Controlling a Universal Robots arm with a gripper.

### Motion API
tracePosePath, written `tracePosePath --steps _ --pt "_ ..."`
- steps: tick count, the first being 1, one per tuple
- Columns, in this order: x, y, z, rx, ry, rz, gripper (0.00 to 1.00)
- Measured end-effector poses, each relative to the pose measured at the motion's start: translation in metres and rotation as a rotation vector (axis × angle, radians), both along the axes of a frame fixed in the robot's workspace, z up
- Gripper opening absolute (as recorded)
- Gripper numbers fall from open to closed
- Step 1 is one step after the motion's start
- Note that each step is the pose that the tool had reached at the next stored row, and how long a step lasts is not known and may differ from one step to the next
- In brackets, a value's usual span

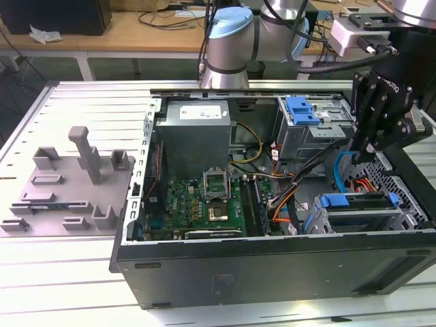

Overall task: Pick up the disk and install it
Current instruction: 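Insert the second disk wire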

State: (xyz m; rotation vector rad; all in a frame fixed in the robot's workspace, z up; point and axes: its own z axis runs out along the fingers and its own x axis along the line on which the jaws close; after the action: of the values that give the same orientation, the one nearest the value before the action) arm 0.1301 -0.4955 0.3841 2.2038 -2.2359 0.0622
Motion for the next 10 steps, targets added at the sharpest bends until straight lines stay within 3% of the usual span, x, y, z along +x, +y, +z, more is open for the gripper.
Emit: tracePosePath --steps 10 --pt "0.0000 -0.0021 -0.0025 0.0039 0.0000 0.000 0.31"
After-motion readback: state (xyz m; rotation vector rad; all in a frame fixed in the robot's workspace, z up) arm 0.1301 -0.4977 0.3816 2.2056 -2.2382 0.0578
